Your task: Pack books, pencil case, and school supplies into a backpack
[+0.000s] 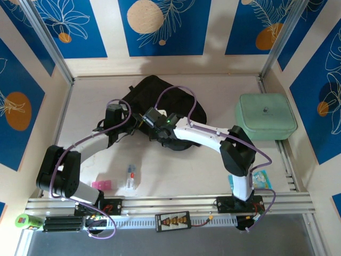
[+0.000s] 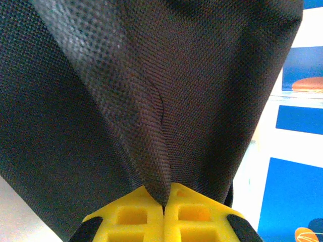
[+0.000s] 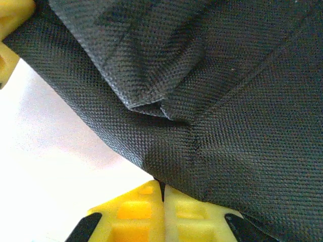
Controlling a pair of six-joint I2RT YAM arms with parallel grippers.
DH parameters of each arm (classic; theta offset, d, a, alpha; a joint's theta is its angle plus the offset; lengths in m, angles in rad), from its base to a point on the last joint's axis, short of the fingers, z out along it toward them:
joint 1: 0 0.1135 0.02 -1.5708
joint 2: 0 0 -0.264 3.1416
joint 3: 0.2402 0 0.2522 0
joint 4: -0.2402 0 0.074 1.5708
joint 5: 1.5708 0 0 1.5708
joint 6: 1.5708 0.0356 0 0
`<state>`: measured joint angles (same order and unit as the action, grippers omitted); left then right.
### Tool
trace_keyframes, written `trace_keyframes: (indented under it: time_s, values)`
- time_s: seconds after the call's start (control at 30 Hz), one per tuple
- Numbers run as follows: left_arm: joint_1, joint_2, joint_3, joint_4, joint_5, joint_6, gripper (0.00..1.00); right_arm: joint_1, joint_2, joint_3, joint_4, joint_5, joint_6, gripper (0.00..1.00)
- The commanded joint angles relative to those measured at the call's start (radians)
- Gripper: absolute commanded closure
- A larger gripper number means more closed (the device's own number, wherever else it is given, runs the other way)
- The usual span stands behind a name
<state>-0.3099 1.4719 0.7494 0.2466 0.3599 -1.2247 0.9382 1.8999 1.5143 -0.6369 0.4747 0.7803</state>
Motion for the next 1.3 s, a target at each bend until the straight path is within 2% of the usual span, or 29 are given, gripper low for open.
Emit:
trace_keyframes:
  time_s: [0.0,0.33,0.47,0.67,0.9,1.27]
  values:
    - [-0.006,0.008,0.041,0.039,0.045,0.023,1.0,-0.008,-0.055,-0.045,-0.002,0.046,0.011,0.98]
    - [0.033,0.042,0.056,0.006,0.034,0.08,1.0,-0.021,-0.281,-0.35,-0.034,0.114,0.125,0.98]
    - [0.036,0.047,0.062,0.002,0.039,0.086,1.0,-0.045,-0.343,-0.427,-0.013,0.078,0.121,0.97]
    - [0.037,0.057,0.061,0.029,0.067,0.069,1.0,-0.064,-0.31,-0.38,-0.004,0.016,0.06,0.92]
    - [0.037,0.052,0.05,0.036,0.079,0.063,1.0,-0.062,-0.259,-0.318,-0.038,0.03,0.044,0.77]
    - [0.037,0.063,0.051,0.046,0.083,0.062,1.0,-0.061,-0.248,-0.31,-0.077,0.048,0.078,0.8]
